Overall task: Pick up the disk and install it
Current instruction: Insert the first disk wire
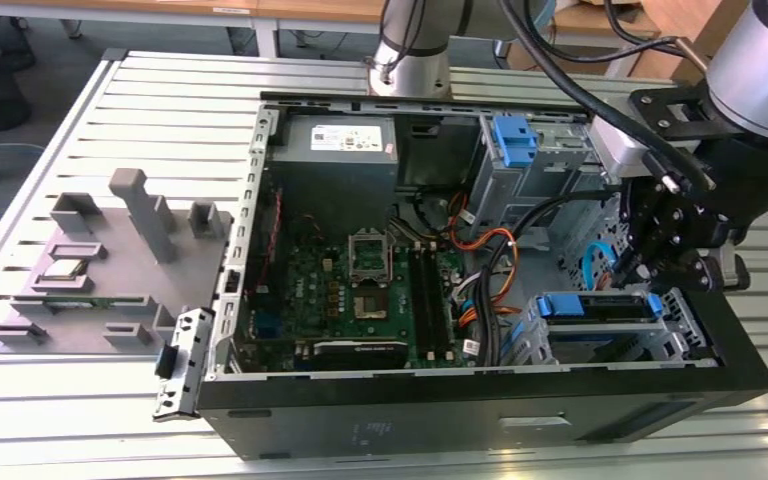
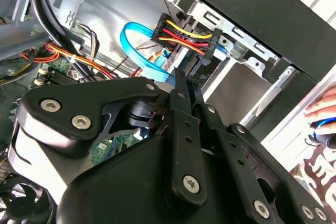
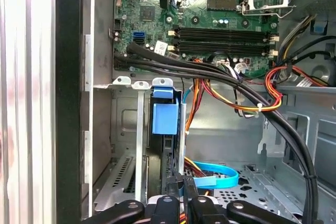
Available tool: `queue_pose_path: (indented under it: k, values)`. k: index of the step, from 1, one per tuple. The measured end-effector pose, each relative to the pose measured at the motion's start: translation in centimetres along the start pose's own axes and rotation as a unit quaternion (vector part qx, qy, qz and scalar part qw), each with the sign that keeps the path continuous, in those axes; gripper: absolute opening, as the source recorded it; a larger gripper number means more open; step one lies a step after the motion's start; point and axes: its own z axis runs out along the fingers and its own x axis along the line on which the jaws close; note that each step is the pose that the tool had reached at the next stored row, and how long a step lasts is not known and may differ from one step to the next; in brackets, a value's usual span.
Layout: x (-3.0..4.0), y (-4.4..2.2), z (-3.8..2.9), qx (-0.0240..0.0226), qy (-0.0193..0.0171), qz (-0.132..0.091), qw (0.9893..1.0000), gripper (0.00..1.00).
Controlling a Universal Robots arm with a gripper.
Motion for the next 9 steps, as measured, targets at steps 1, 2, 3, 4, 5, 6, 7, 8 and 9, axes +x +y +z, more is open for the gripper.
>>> queue_pose_path:
  k: [1,2,3,4,5,6,7,8,9]
  values:
    - [0.0,0.0,0.0,0.0001,-0.0026,-0.002,1.0,0.16]
    - [0.01,0.01,0.0,0.0004,-0.0052,-0.004,1.0,0.16]
    - [0.03,0.01,0.0,0.0008,-0.0073,-0.006,1.0,0.16]
    - [0.08,0.02,0.01,0.0018,-0.0088,-0.007,0.9999,0.16]
    - [0.16,0.03,0.04,0.0032,-0.0097,-0.008,0.9999,0.16]
    - [0.25,0.04,0.06,0.0048,-0.0103,-0.009,0.9999,0.16]
    - [0.36,0.05,0.1,0.0067,-0.0108,-0.009,0.9999,0.16]
    - [0.47,0.07,0.14,0.0087,-0.0112,-0.01,0.9999,0.16]
    - [0.59,0.11,0.19,0.0107,-0.0116,-0.01,0.9998,0.16]
